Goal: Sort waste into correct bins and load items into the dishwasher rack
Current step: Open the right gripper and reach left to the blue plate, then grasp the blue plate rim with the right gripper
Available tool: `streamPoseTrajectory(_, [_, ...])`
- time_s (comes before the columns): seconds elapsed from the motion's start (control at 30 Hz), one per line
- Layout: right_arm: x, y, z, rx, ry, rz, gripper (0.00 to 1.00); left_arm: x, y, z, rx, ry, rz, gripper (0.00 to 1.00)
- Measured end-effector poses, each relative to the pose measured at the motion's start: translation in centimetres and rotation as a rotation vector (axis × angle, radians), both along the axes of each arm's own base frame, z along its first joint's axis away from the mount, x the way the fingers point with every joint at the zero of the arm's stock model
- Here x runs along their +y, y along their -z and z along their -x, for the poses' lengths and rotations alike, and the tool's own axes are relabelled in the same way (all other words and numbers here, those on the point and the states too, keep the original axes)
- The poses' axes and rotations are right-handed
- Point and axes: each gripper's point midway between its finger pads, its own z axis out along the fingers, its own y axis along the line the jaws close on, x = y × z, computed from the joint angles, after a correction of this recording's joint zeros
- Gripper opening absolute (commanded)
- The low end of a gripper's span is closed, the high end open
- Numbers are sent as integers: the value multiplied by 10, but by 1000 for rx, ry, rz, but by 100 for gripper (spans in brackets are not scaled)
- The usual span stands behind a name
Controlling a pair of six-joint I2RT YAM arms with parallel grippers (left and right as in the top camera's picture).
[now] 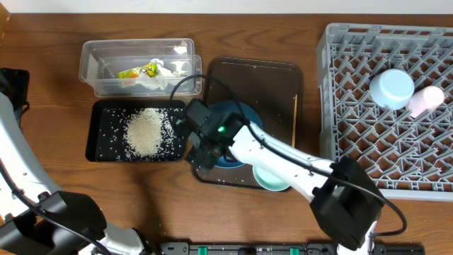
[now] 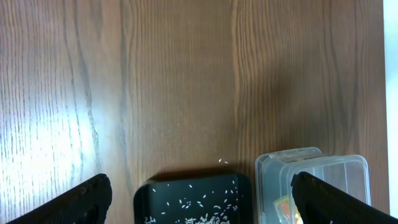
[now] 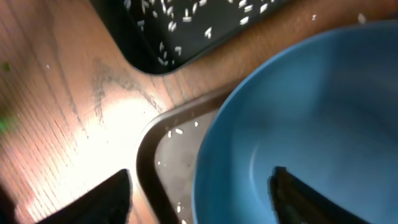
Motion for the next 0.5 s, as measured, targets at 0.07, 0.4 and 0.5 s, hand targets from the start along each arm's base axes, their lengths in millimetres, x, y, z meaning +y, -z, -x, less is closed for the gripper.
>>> streamPoseTrajectory(0.07, [-4, 3, 2, 7, -2, 21, 62, 0, 0, 0, 0, 0, 0, 94])
streamPoseTrajectory(0.4, [-16, 10, 9, 33, -12, 77, 66, 0, 0, 0, 0, 0, 0, 94])
streamPoseTrajectory(0.5, [-18, 18, 13, 43, -27, 76, 67, 0, 0, 0, 0, 0, 0, 95])
